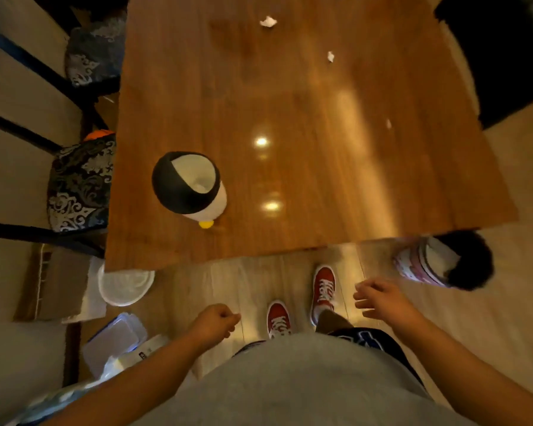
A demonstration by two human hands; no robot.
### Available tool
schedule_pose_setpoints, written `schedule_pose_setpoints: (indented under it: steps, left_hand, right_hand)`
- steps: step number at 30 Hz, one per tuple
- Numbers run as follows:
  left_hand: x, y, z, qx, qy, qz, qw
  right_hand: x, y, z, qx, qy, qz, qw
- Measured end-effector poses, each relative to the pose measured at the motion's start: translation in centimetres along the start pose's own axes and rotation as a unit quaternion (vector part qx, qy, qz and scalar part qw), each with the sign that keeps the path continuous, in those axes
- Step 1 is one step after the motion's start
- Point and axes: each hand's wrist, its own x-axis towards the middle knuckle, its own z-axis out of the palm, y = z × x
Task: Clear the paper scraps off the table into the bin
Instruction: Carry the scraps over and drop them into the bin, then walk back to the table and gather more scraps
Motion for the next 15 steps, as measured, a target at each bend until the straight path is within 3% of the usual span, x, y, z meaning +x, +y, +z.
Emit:
schedule_pose_setpoints:
  steps: [7, 15]
  left_hand:
    - [0.5, 4.8, 6.2, 0.195, -0.061, 0.047, 0.978]
    - [-2.0, 13.0, 22.3, 0.265, -0.128, 0.111, 0.949]
  right_hand:
    - [-6.8, 16.7, -6.2, 0.139, 0.136, 0.138, 0.971]
    - [-16.7, 35.6, -10.0, 0.275, 0.211, 0.272, 0.898]
